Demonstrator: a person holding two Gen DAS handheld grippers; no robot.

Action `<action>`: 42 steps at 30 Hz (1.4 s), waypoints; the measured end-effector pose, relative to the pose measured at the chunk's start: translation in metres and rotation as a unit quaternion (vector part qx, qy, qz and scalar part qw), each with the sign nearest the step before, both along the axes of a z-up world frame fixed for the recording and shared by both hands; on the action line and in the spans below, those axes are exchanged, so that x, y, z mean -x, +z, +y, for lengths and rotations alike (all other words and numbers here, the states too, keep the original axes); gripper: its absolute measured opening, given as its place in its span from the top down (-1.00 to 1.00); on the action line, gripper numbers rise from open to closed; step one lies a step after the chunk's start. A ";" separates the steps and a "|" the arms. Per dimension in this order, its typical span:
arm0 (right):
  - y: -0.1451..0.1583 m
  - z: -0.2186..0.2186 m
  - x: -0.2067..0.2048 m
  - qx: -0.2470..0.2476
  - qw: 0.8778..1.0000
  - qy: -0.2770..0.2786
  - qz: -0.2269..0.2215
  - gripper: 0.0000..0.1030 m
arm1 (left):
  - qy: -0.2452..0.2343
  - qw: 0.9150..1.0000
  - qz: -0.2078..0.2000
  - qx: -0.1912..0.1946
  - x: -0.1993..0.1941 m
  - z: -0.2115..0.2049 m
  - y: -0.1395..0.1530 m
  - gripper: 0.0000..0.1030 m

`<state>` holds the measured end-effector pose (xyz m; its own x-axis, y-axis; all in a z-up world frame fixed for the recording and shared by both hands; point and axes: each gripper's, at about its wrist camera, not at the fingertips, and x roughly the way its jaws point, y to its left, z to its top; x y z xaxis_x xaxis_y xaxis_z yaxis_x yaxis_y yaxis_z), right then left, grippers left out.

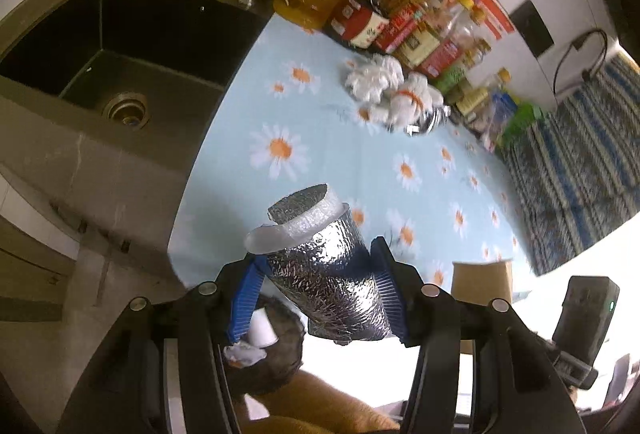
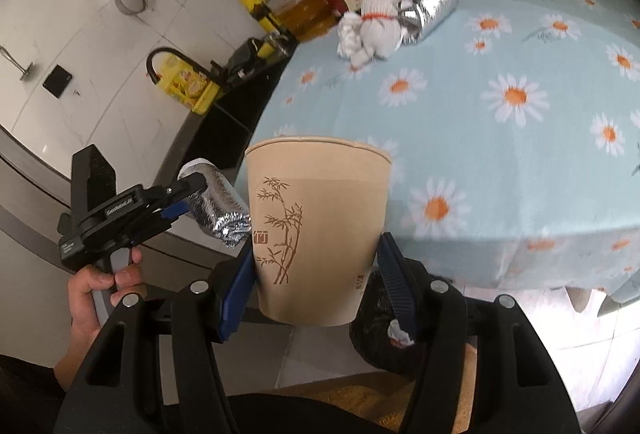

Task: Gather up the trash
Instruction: 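Carry the foil roll and tan cup down over the trash bin and release them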

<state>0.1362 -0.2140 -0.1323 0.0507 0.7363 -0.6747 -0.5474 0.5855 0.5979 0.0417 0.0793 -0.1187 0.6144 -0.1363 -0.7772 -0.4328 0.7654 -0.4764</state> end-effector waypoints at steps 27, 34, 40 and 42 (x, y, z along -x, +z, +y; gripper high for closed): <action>-0.166 0.038 0.054 0.170 0.979 0.079 0.076 -0.17 | -0.159 0.978 0.119 -0.068 0.039 -0.058 -0.129 0.01; -0.222 0.053 0.053 0.216 0.966 0.096 0.103 -0.17 | -0.205 0.962 0.168 -0.068 0.035 -0.071 -0.193 0.01; -0.267 0.055 0.047 0.264 0.953 0.087 0.120 -0.17 | -0.220 0.952 0.201 -0.070 0.030 -0.074 -0.239 0.00; -0.283 0.051 0.044 0.262 0.951 0.069 0.148 -0.17 | -0.226 0.949 0.207 -0.071 0.028 -0.077 -0.250 0.00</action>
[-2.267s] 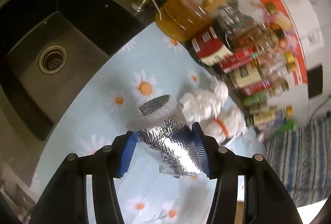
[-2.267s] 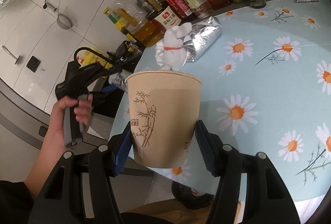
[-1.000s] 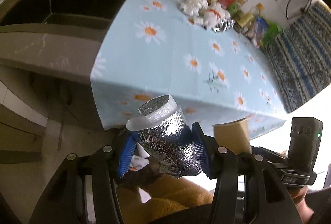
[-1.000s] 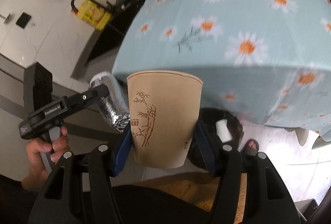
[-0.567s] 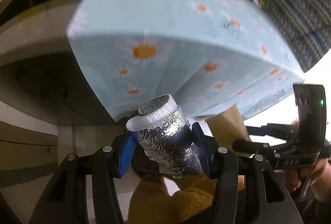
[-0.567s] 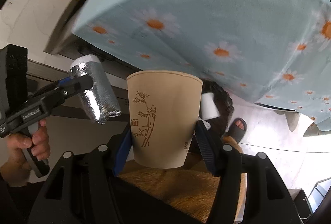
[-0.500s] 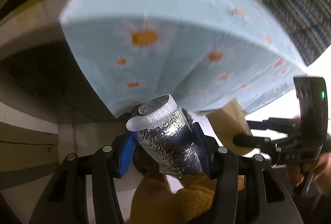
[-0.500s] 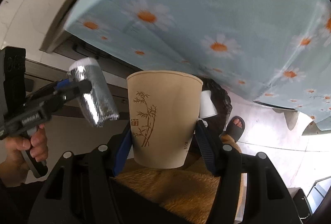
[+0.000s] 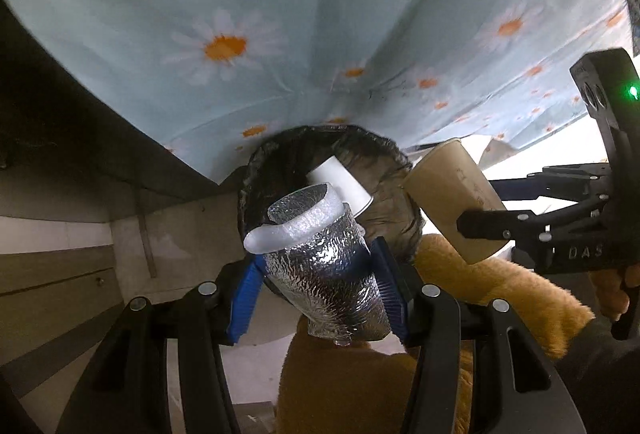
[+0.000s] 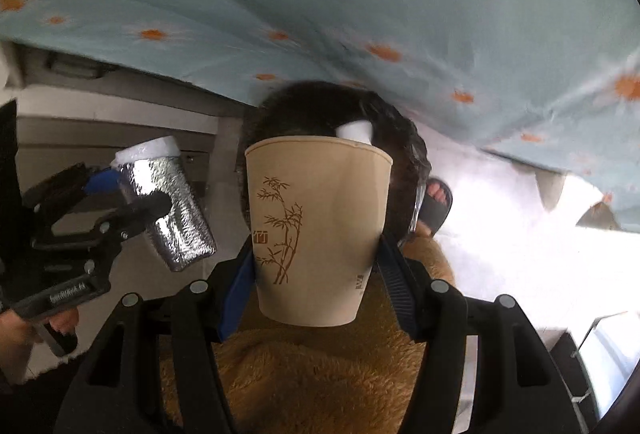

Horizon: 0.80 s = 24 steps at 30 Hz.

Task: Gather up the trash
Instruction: 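Carry the foil roll and tan cup down over the trash bin and release them, then raise both tools back toward the table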

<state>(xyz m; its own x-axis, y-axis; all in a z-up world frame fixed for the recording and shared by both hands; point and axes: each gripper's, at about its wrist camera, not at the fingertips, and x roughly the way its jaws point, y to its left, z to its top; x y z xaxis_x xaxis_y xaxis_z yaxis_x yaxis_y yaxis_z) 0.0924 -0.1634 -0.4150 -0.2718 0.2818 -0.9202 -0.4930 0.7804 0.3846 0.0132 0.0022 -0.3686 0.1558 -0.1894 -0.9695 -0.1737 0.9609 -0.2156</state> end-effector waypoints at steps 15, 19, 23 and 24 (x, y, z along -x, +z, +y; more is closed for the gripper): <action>-0.024 -0.003 -0.012 -0.001 0.998 -0.061 0.033 -0.19 | 0.019 0.999 0.025 0.010 -0.011 0.001 -0.020 -0.12; -0.022 -0.008 -0.016 -0.001 0.996 -0.079 0.036 -0.46 | 0.031 0.999 0.027 -0.001 -0.012 0.004 -0.017 -0.46; -0.021 -0.013 -0.020 -0.009 0.994 -0.098 0.046 -0.47 | 0.041 0.999 0.031 -0.003 -0.011 0.009 -0.017 -0.46; -0.020 -0.013 -0.020 -0.010 0.994 -0.098 0.045 -0.47 | 0.043 0.999 0.030 -0.003 -0.010 0.009 -0.017 -0.46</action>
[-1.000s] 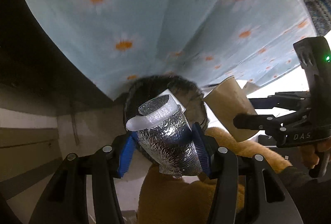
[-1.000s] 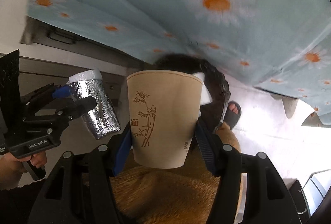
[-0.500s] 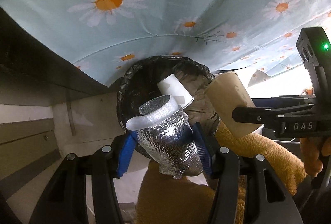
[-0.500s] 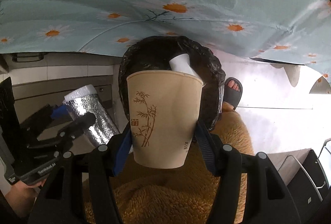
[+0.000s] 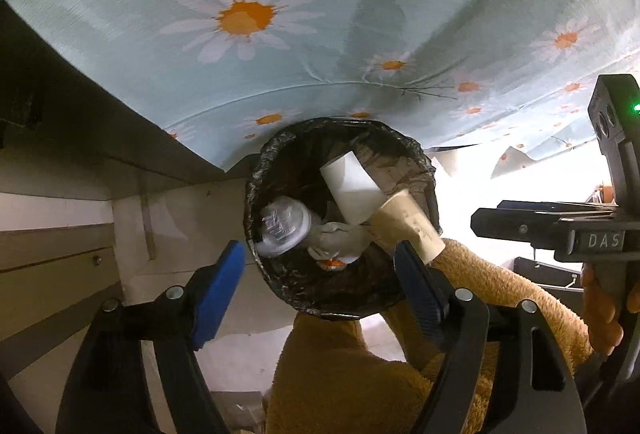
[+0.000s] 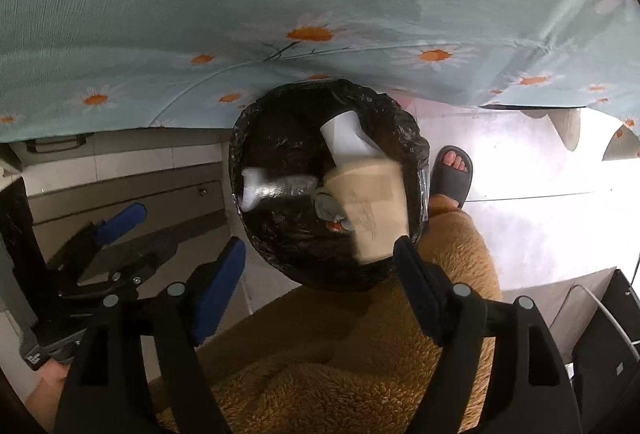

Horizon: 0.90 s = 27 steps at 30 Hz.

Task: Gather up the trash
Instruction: 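Raise both tools back toward the table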

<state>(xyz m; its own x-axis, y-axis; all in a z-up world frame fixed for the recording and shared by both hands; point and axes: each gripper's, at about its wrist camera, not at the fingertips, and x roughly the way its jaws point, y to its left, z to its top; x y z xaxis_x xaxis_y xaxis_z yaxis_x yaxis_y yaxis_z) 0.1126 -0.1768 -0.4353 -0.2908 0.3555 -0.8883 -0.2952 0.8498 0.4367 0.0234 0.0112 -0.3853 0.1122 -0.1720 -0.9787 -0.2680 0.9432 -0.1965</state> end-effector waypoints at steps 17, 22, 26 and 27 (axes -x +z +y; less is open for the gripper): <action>0.038 0.002 0.007 -0.029 0.999 0.007 -0.024 -0.47 | 0.022 0.999 -0.021 0.013 0.017 0.014 0.025 -0.46; 0.091 0.001 0.020 -0.061 0.995 0.036 -0.072 -0.47 | 0.025 0.998 -0.051 0.018 0.030 0.020 0.061 -0.46; 0.136 0.000 0.027 -0.086 0.989 0.046 -0.108 -0.47 | 0.027 0.996 -0.081 0.020 0.035 0.026 0.096 -0.46; 0.146 0.000 0.026 -0.093 0.988 0.043 -0.113 -0.47 | 0.030 0.995 -0.092 0.021 0.035 0.028 0.109 -0.46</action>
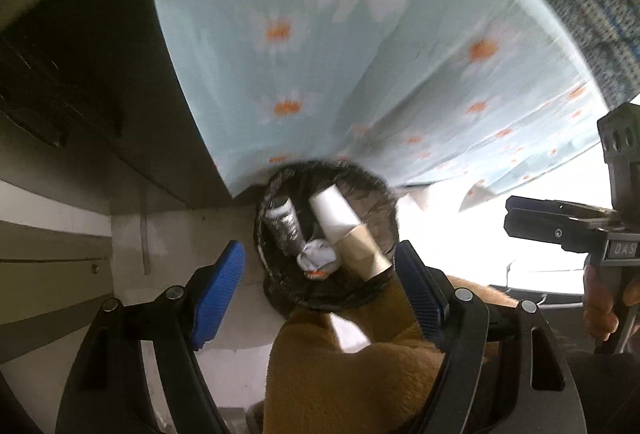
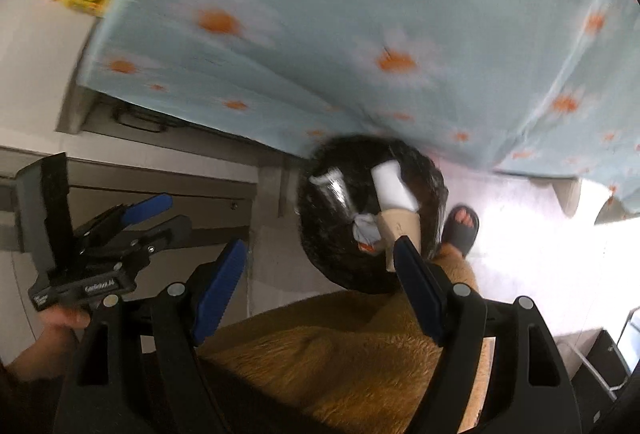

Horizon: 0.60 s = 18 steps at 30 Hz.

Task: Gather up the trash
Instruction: 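Raise both tools back toward the table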

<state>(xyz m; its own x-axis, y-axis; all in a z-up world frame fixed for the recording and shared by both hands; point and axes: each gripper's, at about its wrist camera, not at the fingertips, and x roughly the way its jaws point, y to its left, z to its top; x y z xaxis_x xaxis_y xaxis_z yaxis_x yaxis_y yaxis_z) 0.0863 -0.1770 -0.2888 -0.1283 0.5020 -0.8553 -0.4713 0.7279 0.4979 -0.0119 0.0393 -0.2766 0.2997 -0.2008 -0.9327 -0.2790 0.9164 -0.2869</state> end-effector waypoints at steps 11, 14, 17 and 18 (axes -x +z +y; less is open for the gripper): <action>0.127 0.000 -0.038 -0.094 0.991 -0.038 -0.090 -0.47 | 0.029 0.992 -0.126 -0.001 -0.016 0.017 0.111 -0.46; 0.153 -0.003 -0.060 -0.109 0.986 -0.050 -0.116 -0.47 | 0.034 0.987 -0.156 -0.004 -0.027 0.021 0.137 -0.46; 0.169 -0.009 -0.086 -0.116 0.982 -0.067 -0.132 -0.48 | 0.047 0.983 -0.178 -0.007 -0.039 0.025 0.156 -0.46; 0.173 -0.010 -0.096 -0.120 0.981 -0.072 -0.133 -0.47 | 0.051 0.982 -0.183 -0.008 -0.042 0.026 0.161 -0.46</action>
<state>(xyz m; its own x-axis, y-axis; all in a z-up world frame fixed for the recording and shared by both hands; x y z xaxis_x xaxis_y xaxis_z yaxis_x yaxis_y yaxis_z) 0.1825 -0.1867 -0.1160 0.1694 0.6896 -0.7041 -0.5086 0.6731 0.5369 0.0303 0.0648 -0.1158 0.6332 -0.1381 -0.7615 -0.2502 0.8946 -0.3703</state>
